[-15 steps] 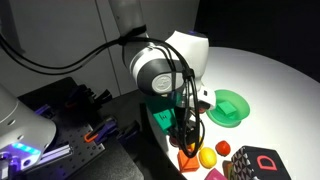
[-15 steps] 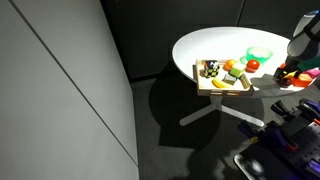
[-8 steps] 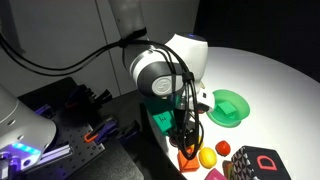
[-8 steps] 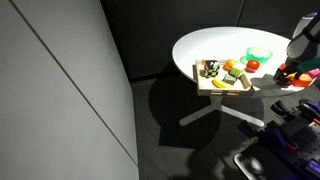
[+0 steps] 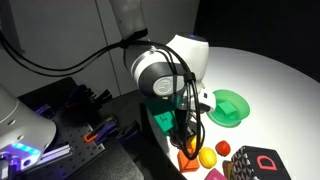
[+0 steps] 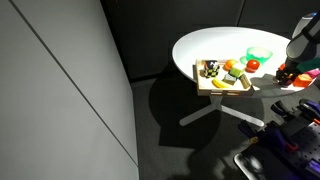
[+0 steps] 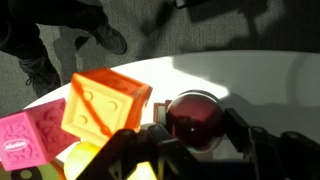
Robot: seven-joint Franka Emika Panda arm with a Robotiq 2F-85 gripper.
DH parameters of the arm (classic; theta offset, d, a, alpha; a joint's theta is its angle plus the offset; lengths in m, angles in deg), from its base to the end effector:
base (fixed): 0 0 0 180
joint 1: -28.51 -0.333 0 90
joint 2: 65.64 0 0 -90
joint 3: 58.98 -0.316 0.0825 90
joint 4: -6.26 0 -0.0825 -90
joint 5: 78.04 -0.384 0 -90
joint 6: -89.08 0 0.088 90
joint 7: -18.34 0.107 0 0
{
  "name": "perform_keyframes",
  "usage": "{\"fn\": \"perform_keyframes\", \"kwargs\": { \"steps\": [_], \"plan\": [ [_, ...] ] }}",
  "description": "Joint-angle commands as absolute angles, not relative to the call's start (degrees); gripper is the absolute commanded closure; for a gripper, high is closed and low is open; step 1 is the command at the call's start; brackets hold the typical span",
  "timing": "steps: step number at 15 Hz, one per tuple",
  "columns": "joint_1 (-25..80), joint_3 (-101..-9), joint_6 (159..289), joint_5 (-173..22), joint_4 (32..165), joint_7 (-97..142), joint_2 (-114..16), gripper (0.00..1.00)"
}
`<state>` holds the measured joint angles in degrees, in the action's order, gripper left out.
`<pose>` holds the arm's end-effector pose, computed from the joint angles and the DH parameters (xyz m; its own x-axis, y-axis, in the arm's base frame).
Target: Put the toy plum in the bowl
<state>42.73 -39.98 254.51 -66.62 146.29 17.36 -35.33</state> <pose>0.3809 -0.2589 0.0974 0.9380 -0.3320 -0.0992 -0.3086 -0.9306 0.1968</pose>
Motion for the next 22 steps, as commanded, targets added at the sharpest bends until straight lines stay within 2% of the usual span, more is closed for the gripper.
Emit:
{"fn": "perform_keyframes", "kwargs": {
  "steps": [1, 15, 22],
  "plan": [
    [42.2, -39.6, 253.5, -68.3, 145.7, 17.3, -37.0, 0.65],
    [43.8, -44.5, 240.3, -77.0, 135.6, 17.8, -40.1, 0.65],
    [42.8, -43.3, 236.8, -78.1, 128.0, 21.7, -38.7, 0.65]
  ]
}}
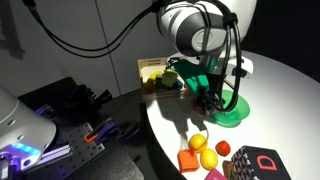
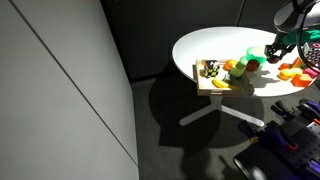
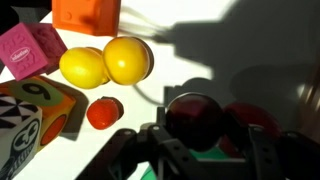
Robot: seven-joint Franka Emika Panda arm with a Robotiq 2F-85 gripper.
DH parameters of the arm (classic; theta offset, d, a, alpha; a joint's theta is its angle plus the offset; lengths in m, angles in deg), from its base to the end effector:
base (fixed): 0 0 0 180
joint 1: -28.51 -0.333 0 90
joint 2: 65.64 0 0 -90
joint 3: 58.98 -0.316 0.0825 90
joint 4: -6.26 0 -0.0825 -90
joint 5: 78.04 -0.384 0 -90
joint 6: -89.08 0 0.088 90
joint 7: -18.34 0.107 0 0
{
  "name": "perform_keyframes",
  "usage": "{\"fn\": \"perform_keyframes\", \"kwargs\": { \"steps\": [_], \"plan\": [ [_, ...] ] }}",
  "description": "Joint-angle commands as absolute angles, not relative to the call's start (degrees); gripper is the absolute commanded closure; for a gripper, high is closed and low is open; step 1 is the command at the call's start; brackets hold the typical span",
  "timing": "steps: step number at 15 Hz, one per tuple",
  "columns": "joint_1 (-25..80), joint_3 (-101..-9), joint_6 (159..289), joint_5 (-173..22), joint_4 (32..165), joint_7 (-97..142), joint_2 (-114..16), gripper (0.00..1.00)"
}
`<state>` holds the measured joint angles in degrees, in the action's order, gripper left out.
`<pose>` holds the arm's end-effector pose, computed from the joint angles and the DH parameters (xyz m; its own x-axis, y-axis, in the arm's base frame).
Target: Put the toy plum in the bowl
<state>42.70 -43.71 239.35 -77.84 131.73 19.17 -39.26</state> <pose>0.4823 -0.2761 0.1793 0.8773 -0.4798 -0.0120 -0.4752 -0.8718 0.1189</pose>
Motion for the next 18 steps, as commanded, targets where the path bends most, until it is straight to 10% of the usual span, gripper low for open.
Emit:
{"fn": "perform_keyframes", "kwargs": {
  "steps": [1, 15, 16, 17, 18],
  "plan": [
    [42.7, -43.1, 236.6, -78.0, 127.0, 22.4, -38.3, 0.65],
    [39.8, -40.3, 241.5, -77.7, 119.1, 35.6, -31.5, 0.65],
    [39.6, -40.1, 241.7, -77.6, 119.1, 36.0, -31.3, 0.51],
    [39.3, -39.8, 241.7, -77.6, 119.1, 36.4, -31.3, 0.16],
    [39.2, -39.7, 241.7, -77.7, 119.1, 36.6, -31.4, 0.15]
  ]
}}
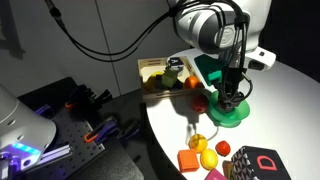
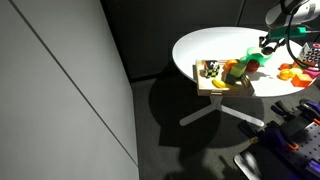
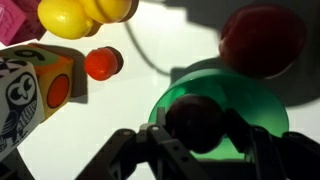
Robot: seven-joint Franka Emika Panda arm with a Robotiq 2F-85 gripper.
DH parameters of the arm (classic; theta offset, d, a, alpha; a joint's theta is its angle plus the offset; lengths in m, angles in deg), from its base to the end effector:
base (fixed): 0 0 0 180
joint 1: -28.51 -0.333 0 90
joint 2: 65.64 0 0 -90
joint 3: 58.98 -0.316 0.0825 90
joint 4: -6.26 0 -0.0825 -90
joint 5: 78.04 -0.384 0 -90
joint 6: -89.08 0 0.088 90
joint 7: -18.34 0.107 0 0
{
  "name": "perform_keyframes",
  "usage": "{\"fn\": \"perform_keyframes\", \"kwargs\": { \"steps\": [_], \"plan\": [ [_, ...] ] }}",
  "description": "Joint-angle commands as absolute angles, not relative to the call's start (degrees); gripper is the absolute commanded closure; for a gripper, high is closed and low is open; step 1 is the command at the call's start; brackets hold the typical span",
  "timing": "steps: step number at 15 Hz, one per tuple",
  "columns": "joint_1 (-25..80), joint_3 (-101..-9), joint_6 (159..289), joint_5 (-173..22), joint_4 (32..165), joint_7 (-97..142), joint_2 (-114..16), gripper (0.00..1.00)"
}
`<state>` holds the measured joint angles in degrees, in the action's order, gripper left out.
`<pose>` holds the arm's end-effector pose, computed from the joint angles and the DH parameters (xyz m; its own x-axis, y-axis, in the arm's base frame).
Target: Put the toy plum in the bowl
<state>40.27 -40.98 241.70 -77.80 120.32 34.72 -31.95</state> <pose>0.5406 -0.3025 0.1866 0.7356 -0.6606 0.1502 -0.6772 -0.7230 0.1369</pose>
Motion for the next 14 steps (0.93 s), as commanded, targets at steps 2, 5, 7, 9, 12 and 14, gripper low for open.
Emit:
{"fn": "perform_keyframes", "kwargs": {
  "steps": [2, 5, 7, 9, 12, 14],
  "plan": [
    [39.1, -39.6, 241.7, -77.8, 119.6, 36.7, -31.9, 0.01],
    [39.2, -39.7, 241.2, -77.9, 120.2, 36.1, -32.8, 0.0],
    [39.9, -40.5, 240.1, -78.4, 120.6, 34.9, -33.7, 0.0],
    [40.5, -41.4, 238.2, -78.8, 121.0, 33.5, -34.9, 0.0],
    [41.4, -42.9, 234.8, -79.3, 121.5, 30.9, -36.9, 0.0],
    [41.9, -44.0, 233.1, -79.7, 121.9, 29.0, -38.4, 0.0]
  ]
}}
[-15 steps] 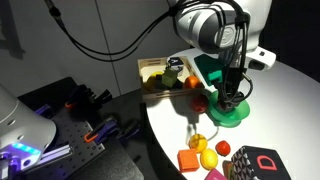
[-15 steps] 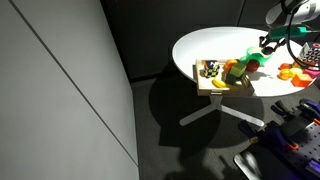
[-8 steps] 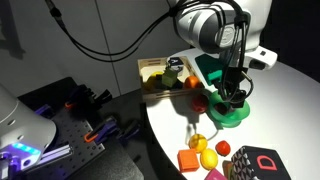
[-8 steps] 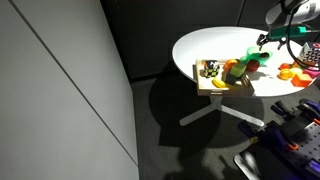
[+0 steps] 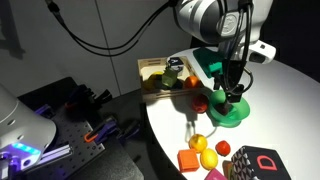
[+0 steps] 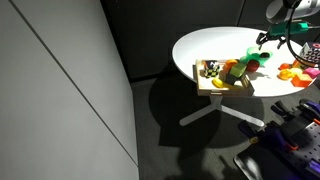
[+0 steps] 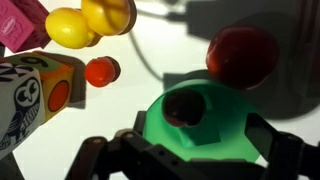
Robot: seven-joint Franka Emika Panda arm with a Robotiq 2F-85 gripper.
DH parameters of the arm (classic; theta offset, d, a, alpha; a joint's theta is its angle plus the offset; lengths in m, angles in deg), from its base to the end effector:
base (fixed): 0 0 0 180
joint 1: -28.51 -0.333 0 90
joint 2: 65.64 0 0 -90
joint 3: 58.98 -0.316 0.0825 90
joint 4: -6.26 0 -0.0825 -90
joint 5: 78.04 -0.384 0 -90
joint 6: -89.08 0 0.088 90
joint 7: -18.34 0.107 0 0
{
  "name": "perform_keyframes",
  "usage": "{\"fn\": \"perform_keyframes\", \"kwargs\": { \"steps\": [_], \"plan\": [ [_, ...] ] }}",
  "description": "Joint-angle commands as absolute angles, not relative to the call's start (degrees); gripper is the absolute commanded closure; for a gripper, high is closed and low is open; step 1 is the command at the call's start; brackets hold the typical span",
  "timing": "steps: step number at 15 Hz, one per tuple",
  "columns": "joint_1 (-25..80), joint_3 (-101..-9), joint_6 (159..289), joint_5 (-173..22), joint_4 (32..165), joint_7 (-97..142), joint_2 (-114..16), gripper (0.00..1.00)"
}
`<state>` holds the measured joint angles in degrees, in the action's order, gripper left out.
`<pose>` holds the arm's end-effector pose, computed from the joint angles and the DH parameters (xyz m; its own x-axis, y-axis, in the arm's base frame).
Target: Put the toy plum in the bowl
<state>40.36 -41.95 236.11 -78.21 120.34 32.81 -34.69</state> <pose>0.5415 -0.2929 0.2038 0.7562 -0.6482 0.0897 -0.6541 -0.7450 0.1306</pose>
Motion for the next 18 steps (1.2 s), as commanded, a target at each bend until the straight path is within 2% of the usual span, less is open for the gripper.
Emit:
{"fn": "perform_keyframes", "kwargs": {
  "steps": [1, 9, 18],
  "plan": [
    [42.2, -44.6, 232.5, -79.9, 122.2, 27.7, -39.2, 0.0],
    [43.8, -48.4, 223.1, -82.6, 123.6, 17.2, -44.8, 0.0],
    [39.1, -46.9, 211.6, -75.9, 126.2, 25.5, -52.2, 0.0]
  ]
}}
